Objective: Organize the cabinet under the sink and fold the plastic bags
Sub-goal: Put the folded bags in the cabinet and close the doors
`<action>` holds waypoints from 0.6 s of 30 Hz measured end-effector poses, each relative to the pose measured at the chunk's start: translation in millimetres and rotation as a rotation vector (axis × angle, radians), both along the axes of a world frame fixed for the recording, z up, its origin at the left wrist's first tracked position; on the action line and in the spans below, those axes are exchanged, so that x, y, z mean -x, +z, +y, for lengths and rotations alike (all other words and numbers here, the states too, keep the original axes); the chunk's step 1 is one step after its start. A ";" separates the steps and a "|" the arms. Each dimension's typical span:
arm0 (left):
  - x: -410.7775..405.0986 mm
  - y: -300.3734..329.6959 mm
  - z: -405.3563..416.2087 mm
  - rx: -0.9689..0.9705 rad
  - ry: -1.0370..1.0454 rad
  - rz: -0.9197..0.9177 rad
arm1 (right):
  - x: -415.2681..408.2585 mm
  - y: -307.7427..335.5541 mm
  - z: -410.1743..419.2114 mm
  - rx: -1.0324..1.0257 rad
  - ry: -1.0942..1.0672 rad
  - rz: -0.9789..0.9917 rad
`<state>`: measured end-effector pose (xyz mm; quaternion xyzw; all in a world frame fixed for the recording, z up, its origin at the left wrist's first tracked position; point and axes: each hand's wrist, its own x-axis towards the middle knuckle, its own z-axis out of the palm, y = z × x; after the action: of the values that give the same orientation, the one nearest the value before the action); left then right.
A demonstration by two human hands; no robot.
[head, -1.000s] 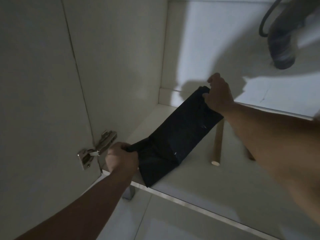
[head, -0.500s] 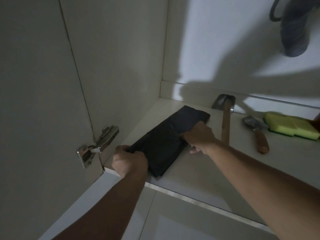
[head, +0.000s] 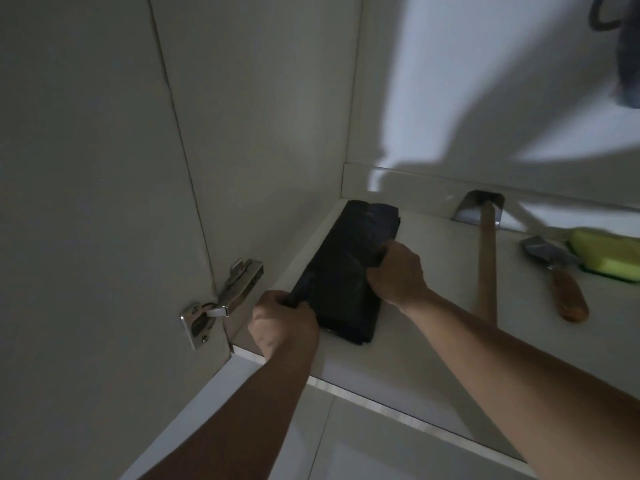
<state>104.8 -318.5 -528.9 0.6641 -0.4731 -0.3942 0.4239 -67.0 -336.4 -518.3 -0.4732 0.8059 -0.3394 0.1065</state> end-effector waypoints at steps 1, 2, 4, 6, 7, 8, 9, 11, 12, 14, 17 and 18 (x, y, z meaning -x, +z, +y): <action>-0.1 0.0 -0.1 0.021 -0.001 -0.013 | 0.1 -2.5 0.3 0.014 0.001 0.017; 0.8 0.7 0.5 0.053 -0.004 -0.028 | 0.8 -4.1 -1.2 0.037 -0.011 0.023; 4.7 1.5 2.9 0.112 -0.026 -0.044 | 2.3 -5.9 -6.9 0.074 -0.016 0.020; 8.9 0.5 1.0 0.134 -0.025 -0.048 | 3.3 -5.5 -14.8 0.076 0.005 0.014; 10.8 -0.6 -2.3 0.135 -0.003 -0.035 | 3.6 -4.3 -19.2 0.077 0.014 0.004; 12.0 -0.5 -5.7 0.139 0.030 -0.014 | 3.5 -2.5 -23.8 0.077 0.021 -0.009; 13.8 -0.8 -8.6 0.141 0.058 0.002 | 3.5 -1.7 -28.5 0.075 0.029 -0.014; 19.4 -0.7 -4.8 0.135 0.053 0.000 | 1.0 -1.4 -34.3 0.065 0.053 0.055; 22.7 -2.1 2.1 0.155 0.022 -0.042 | -0.9 -2.3 -35.2 0.065 0.069 0.128; 28.5 -10.5 16.3 0.340 -0.058 -0.280 | -4.7 -8.1 -36.1 0.069 0.136 0.322; 29.4 -25.1 12.8 0.555 -0.263 -0.665 | -4.2 -15.2 -35.6 -0.151 0.320 0.482; 27.3 -25.2 6.4 0.521 -0.344 -0.759 | -2.9 -16.8 -36.3 -0.265 0.379 0.510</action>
<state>77.5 -312.1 -554.2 0.5450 -0.7800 -0.0573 0.3023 -64.1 -372.7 -535.1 -0.6664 0.7413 -0.0767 0.0234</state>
